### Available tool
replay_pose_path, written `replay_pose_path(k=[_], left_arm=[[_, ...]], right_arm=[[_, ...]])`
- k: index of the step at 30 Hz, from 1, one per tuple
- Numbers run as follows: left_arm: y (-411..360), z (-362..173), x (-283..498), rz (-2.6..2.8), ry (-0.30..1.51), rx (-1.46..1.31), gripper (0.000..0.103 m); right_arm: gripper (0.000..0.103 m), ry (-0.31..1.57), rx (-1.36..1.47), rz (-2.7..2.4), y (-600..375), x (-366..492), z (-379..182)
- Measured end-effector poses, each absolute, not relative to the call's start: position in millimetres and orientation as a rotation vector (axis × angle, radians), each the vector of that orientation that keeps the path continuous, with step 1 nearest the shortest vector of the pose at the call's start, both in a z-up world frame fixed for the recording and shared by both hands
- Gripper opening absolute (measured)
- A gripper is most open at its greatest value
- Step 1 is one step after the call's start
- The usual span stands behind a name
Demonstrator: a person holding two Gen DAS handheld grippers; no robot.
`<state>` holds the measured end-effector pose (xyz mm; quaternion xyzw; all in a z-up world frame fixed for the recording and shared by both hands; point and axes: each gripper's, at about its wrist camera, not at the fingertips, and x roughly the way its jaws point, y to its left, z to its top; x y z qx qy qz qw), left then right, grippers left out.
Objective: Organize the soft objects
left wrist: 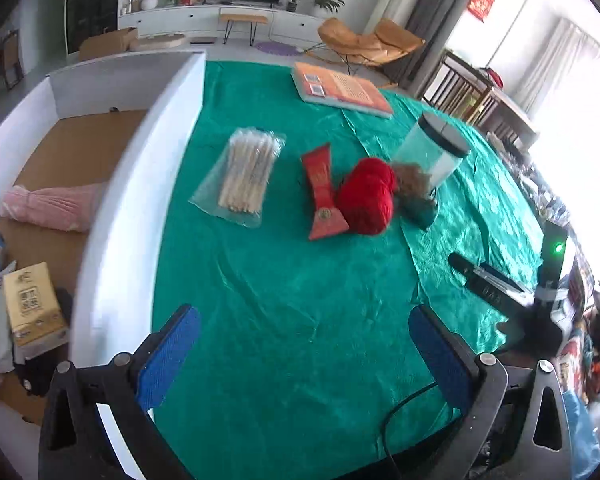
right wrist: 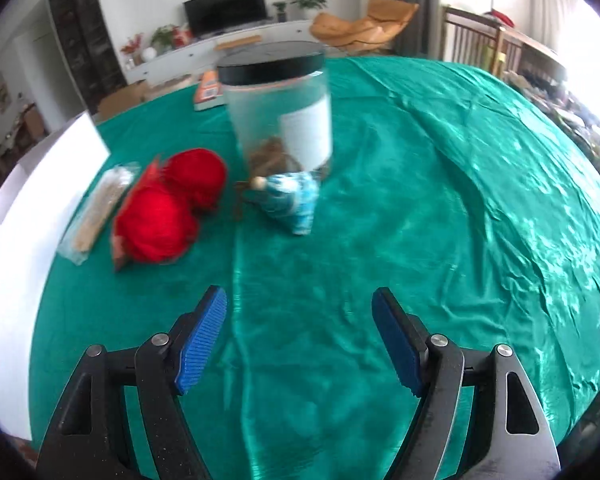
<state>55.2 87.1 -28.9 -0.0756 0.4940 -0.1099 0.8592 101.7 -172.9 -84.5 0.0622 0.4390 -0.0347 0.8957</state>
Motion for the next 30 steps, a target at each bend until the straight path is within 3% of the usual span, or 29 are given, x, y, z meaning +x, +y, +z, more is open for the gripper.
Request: replay_pose_path(k=[9,30], left_arm=[[58,-113,91,-0.087,1.017,0.04,0.103],[60,-116,91,-0.095,0.948,0.053,0.103]], right_arm=[[0.078,0.859,0.112,-0.075,-182,91,-107],[0.081,0.882,0.048,-0.117,-180,90,-117]])
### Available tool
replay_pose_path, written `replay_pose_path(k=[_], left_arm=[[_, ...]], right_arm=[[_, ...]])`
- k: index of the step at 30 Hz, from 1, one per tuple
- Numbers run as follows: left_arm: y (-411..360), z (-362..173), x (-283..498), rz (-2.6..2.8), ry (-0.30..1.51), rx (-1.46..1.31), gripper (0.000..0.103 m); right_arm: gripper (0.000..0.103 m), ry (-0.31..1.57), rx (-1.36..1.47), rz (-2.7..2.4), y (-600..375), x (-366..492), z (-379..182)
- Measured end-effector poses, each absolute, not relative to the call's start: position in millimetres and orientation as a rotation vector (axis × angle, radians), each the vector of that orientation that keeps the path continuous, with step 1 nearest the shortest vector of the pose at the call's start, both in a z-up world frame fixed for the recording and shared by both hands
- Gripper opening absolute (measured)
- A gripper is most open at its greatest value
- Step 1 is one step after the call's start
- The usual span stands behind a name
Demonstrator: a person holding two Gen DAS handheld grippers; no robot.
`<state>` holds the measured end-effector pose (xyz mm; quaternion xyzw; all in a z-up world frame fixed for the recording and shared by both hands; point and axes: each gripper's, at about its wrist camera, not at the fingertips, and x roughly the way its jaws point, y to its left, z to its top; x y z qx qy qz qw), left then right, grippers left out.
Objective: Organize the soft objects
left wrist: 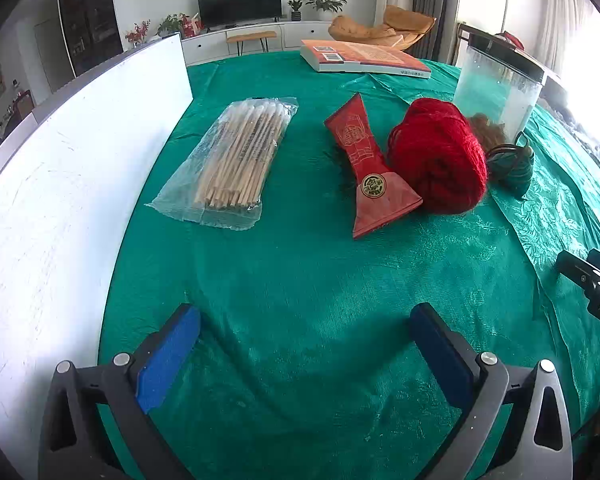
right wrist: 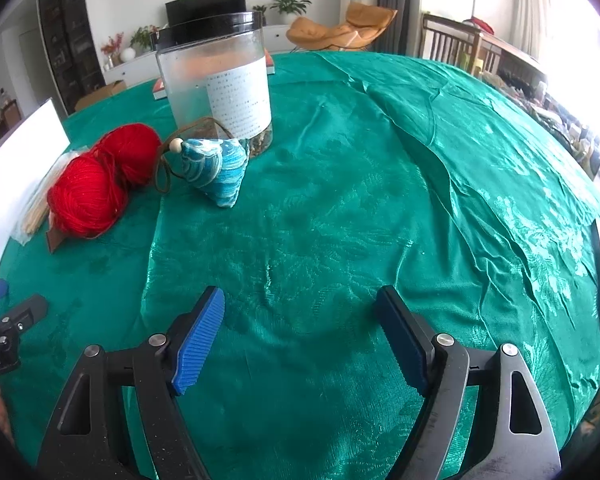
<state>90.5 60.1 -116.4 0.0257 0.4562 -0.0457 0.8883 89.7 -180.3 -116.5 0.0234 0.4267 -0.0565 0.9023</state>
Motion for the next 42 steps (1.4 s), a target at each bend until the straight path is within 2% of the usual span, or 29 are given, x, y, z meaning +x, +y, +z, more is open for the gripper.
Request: replay_pose_path(k=[6,11,24,25,26,27,32,38,40,42], left_arm=[[60,-116,90,-0.095,0.948,0.053,0.103],[60,-116,90,-0.095,0.948,0.053,0.103],[60,-116,91,-0.094,0.948,0.053,0.103],[59,-116,91,-0.094,0.948,0.053,0.103],[59,-116,91,-0.094,0.948,0.053,0.103],[59,-116,91,-0.095,0.948,0.052,0.103],[59,-116,91,-0.094,0.948,0.052,0.103],[60,-116,91,-0.094,0.948,0.052,0.103],[60,-116,91,-0.094,0.948,0.052,0.103],[60,-116,91,-0.094,0.948,0.052,0.103]], right_arm=[[0.082,0.884,0.046,-0.116,-180,88,-116],[0.087,0.895,0.038,-0.097,-176,90,-116],[0.083,0.846,0.092,0.088,-151,173,-97],[0.071,0.855,0.103,0.092,-154,176,-99],[0.054,0.87,0.117,0.098,-158,177,-102],[0.045,0.873,0.141,0.109,-165,174,-102],[0.046,0.85,0.133,0.018,-205,149,-96],[0.046,0.82,0.162,-0.045,-247,187,-76],[0.054,0.803,0.182,-0.031,-253,200,-72],[0.069,0.844,0.195,-0.044,-258,207,-77]])
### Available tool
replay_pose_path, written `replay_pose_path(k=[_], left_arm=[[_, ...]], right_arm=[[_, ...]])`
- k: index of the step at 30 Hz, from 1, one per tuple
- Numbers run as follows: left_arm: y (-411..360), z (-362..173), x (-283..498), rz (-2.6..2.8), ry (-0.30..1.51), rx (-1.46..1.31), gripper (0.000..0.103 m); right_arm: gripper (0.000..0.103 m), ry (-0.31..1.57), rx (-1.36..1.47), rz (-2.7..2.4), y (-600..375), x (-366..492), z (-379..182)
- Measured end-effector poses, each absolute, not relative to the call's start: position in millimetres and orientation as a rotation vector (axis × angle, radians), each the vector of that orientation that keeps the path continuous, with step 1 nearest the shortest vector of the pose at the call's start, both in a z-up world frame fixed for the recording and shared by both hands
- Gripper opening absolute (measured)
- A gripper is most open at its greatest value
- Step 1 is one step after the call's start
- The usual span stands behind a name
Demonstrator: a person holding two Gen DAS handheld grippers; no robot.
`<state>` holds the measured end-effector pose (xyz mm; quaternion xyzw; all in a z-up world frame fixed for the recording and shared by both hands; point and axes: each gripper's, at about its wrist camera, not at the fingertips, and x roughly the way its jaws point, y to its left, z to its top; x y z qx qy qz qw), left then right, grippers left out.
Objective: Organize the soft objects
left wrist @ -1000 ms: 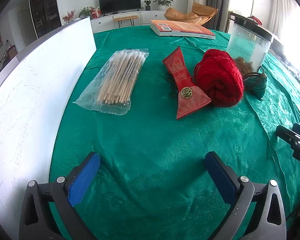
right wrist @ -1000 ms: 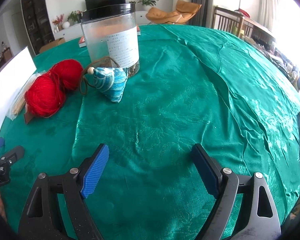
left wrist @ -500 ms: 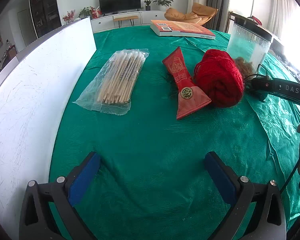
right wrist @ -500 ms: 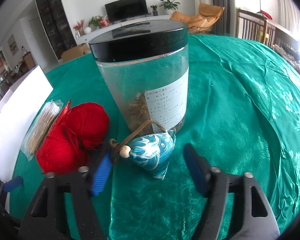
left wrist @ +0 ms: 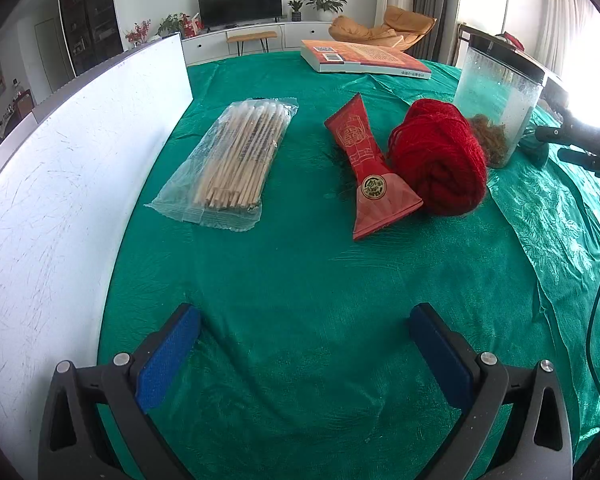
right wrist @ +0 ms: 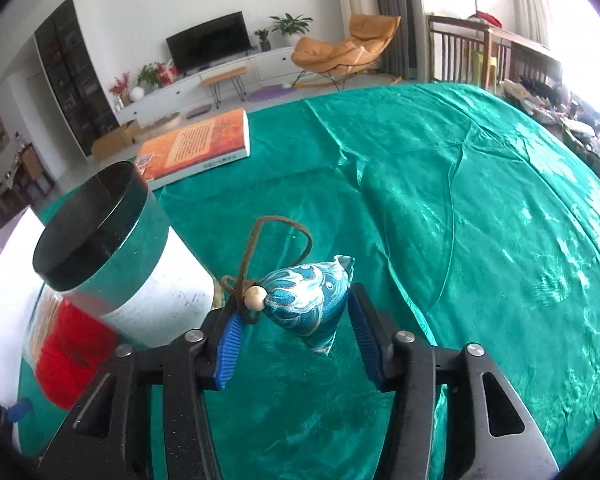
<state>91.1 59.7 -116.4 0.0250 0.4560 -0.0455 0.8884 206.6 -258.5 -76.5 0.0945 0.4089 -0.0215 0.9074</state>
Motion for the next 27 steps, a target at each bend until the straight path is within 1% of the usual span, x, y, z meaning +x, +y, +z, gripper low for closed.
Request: replay_pose_path(k=[5,8,9,11,14,15,17,19,24,26,27], left_arm=[[60,-116,91,-0.094,0.947,0.052,0.103],[60,-116,90,-0.094,0.947,0.052,0.103],[60,-116,90,-0.094,0.948,0.052,0.103],[60,-117,92,-0.094,0.948,0.051,0.103],[60,-117,92,-0.096,0.948,0.049,0.103],[60,-117,92,-0.101,0.95,0.053,0.103],[61,-115,95,-0.122,0.984,0.054,0.103],[66,-106,101,-0.17,1.026,-0.021,0.102],[91,-66,130,-0.194,0.968,-0.34,0.102],[92,-62,152,-0.201,0.985,-0.423,0.102],[89,-62,164,-0.208,1.0,-0.443,0.1]], right_arm=[[0.069,0.843,0.258,-0.074,-266,165,-87],[0.069,0.878,0.233,-0.106,-259,143,-101],[0.069,0.854,0.2,-0.115,-254,136,-103],[0.073,0.863,0.148,-0.14,-247,131,-105],[0.076,0.879,0.106,-0.153,-240,133,-107],[0.078,0.886,0.093,-0.155,-238,134,-107],[0.079,0.896,0.067,-0.165,-235,136,-109],[0.08,0.897,0.065,-0.164,-234,134,-110],[0.081,0.898,0.066,-0.163,-237,135,-109],[0.081,0.898,0.066,-0.163,-236,135,-109],[0.081,0.898,0.066,-0.163,-237,135,-109]])
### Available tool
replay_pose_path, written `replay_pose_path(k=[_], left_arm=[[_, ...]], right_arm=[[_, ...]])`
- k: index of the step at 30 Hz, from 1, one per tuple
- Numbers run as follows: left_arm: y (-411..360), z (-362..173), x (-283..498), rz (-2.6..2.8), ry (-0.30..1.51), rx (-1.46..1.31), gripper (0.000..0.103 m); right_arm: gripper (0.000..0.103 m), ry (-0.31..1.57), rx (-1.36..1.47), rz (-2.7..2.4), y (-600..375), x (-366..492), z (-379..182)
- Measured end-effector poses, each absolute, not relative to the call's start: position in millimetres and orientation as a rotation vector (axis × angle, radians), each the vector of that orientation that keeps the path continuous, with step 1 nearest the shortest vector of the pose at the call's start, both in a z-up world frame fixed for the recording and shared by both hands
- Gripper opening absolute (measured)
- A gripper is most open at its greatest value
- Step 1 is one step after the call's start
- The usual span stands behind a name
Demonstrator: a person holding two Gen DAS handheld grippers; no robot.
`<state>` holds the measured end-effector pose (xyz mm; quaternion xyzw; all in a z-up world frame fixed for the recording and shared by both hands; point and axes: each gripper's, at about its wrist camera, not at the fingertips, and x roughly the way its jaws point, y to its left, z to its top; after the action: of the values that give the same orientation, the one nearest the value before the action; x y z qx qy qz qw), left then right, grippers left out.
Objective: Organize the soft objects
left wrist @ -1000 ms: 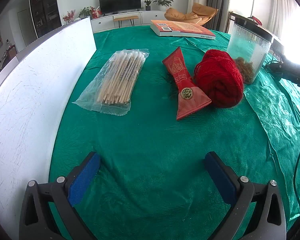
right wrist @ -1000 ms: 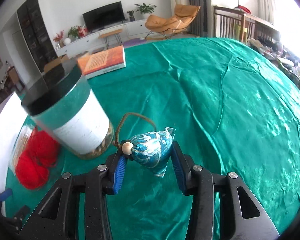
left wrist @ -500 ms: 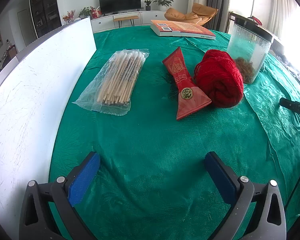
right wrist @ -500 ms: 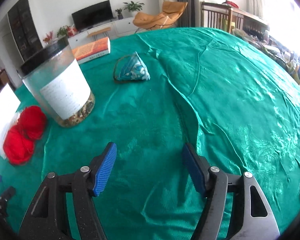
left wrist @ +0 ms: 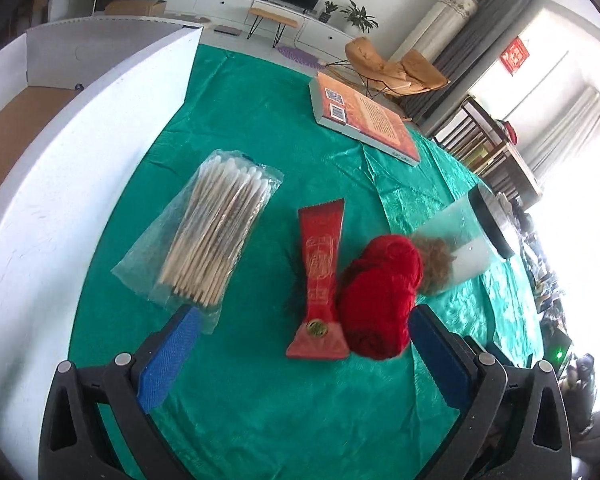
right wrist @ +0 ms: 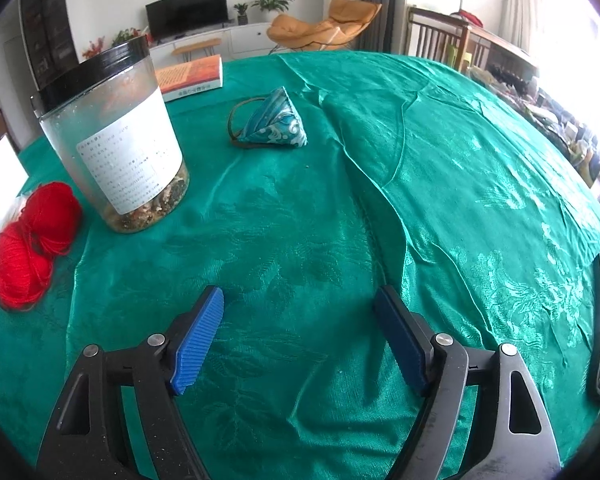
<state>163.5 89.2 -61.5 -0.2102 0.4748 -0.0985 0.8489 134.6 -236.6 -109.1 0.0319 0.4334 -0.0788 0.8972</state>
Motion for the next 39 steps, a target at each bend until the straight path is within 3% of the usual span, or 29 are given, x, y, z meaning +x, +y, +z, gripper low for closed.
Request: replay_pose_path(k=[4,11,12,13,21,29,33,35,36,37,39], left_arm=[[66,-73,210,-0.206,1.073,-0.389,0.077],[39,-98,238,-0.152,1.126,-0.287,0.064],[34,-98,238,-0.147,1.12,-0.253,0.038],[30,-101,241,-0.158,1.147,-0.216,0.021],[57,-76,241,-0.145,1.066,-0.268,0.015],[63,-43,233,-0.175,1.003,-0.255,0.015],[65,-37,224,-0.183,1.001,-0.247,0.015],[66,-34,222,-0.186,1.004,-0.249,0.015],[67,-33,221,-0.188,1.004,-0.251,0.015],[68,-31,221,-0.19,1.0,-0.255,0.015],[70,-27,222,-0.193,0.991,-0.26,0.015]], right_arm=[[0.081,0.897,0.067,-0.163,-236,135,-109],[0.081,0.897,0.07,-0.16,-237,136,-109],[0.081,0.897,0.07,-0.16,-237,137,-109],[0.081,0.896,0.072,-0.158,-237,137,-109],[0.084,0.902,0.173,-0.019,-260,149,-103],[0.084,0.92,0.379,0.004,-286,240,-69],[0.084,0.983,0.316,-0.008,-275,287,-76],[0.079,1.074,0.236,-0.022,-266,304,-93],[0.067,1.079,0.181,-0.054,-264,305,-95],[0.046,1.062,0.14,-0.068,-264,304,-93],[0.045,1.039,0.174,-0.059,-270,300,-89]])
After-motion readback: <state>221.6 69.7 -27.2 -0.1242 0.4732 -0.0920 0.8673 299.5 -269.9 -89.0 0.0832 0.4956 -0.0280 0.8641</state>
